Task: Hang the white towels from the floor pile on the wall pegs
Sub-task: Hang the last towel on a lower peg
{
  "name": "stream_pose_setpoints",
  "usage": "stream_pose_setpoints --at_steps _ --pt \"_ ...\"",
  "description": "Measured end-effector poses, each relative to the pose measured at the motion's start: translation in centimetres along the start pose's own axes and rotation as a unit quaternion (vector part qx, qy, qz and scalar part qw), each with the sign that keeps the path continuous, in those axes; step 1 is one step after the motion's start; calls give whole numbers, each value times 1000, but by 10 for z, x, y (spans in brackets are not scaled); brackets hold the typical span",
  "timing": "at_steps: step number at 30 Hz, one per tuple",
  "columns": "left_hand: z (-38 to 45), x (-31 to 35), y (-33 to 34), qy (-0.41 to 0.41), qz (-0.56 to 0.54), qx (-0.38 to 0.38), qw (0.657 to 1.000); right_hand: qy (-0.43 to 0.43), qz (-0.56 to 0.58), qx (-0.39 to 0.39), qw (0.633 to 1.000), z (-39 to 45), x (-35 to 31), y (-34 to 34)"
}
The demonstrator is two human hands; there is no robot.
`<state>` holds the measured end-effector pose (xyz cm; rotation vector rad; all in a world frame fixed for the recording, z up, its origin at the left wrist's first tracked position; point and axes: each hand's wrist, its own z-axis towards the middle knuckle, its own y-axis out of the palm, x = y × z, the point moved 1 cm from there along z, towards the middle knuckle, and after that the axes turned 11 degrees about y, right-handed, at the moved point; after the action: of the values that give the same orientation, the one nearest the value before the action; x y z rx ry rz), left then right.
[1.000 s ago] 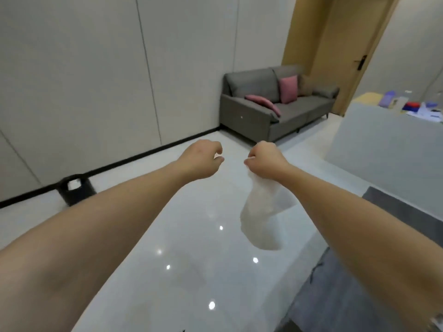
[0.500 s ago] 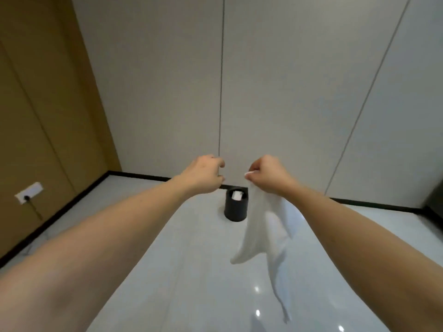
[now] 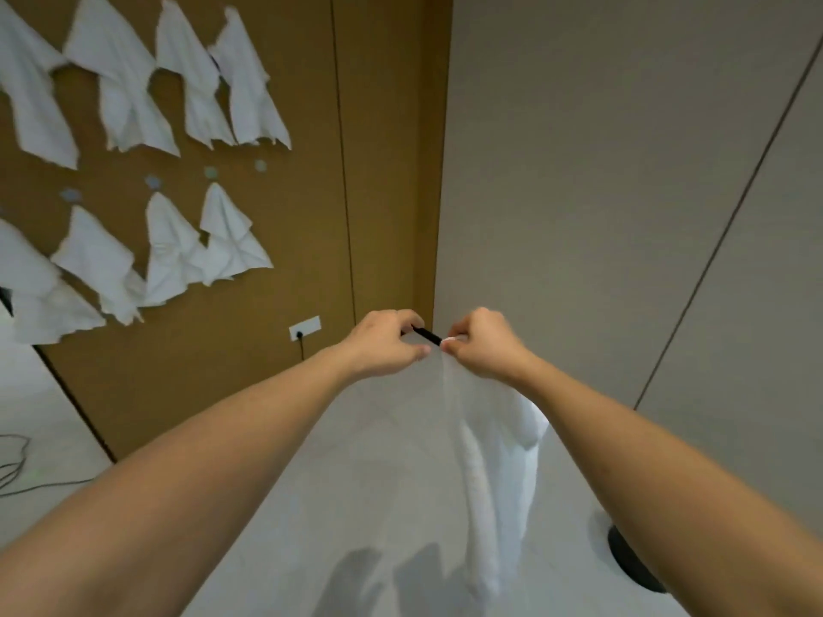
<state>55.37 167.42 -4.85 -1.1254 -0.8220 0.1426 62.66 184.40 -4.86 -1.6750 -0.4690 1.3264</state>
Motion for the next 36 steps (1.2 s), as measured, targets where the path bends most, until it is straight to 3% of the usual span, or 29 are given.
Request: stream_pose_setpoints --at_steps 5,14,23,29,36 --pt "69 -75 -26 -8 -101 -7 995 -72 -6 -47 996 108 -54 35" --pt "211 -235 -99 -58 -142 4 988 -131 18 -119 984 319 -158 78" --pt "319 -377 -158 -123 -204 65 969 -191 34 -161 968 508 -226 125" --pt "391 -475 -188 -160 -104 133 973 -219 43 -224 949 649 -252 168" --pt "462 -555 -229 -215 12 162 963 -246 39 -289 924 800 -280 197"
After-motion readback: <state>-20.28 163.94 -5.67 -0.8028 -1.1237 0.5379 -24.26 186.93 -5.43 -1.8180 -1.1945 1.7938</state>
